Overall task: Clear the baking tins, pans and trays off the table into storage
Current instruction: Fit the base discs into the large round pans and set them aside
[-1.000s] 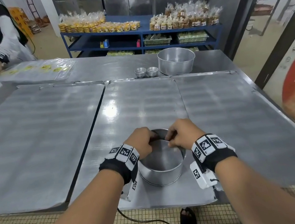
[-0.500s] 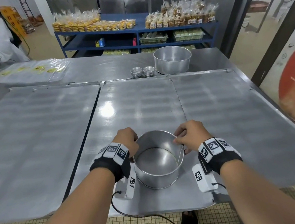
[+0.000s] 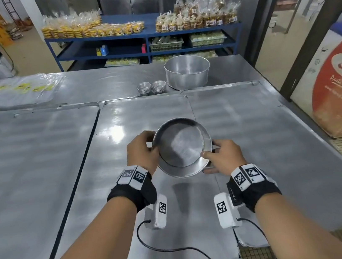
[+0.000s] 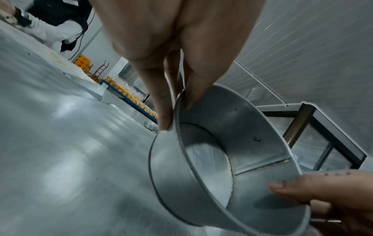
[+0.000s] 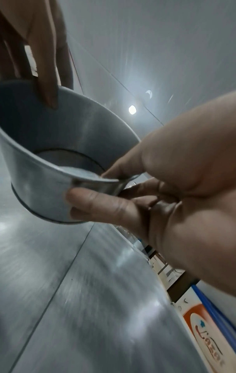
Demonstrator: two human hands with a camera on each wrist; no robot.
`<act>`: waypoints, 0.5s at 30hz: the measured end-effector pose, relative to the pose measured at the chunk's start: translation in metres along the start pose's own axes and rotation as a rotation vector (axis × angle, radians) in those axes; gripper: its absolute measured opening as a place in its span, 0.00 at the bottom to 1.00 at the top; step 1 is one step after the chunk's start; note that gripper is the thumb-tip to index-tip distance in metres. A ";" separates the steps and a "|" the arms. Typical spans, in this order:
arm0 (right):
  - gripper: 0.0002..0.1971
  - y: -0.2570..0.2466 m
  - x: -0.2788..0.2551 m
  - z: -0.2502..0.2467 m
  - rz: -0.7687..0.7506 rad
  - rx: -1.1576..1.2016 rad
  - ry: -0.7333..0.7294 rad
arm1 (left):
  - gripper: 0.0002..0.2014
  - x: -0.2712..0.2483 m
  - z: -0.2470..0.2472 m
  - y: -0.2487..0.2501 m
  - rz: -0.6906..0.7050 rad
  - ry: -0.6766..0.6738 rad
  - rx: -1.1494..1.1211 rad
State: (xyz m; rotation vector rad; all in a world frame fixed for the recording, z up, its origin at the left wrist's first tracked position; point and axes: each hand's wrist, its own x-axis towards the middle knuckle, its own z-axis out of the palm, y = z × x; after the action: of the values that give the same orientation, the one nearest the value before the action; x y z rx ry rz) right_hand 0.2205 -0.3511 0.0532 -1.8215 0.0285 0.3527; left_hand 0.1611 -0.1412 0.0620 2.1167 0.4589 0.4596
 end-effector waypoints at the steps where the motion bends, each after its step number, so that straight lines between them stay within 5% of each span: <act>1: 0.16 0.001 0.006 -0.002 -0.010 0.010 0.022 | 0.11 0.004 0.005 0.001 0.001 0.006 -0.034; 7: 0.19 0.005 0.050 -0.027 -0.040 0.093 0.143 | 0.16 0.035 0.053 0.008 -0.175 -0.061 -0.173; 11: 0.17 0.010 0.079 -0.039 -0.018 0.215 0.203 | 0.14 0.046 0.097 0.017 -0.489 -0.196 -0.521; 15: 0.17 0.015 0.111 -0.051 0.017 0.324 0.244 | 0.13 0.066 0.136 0.023 -0.505 -0.137 -0.609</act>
State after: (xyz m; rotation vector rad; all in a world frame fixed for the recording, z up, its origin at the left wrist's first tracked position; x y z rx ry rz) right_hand 0.3342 -0.3853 0.0225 -1.5331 0.2567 0.1261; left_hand 0.2869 -0.2161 0.0192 1.3717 0.6533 0.1299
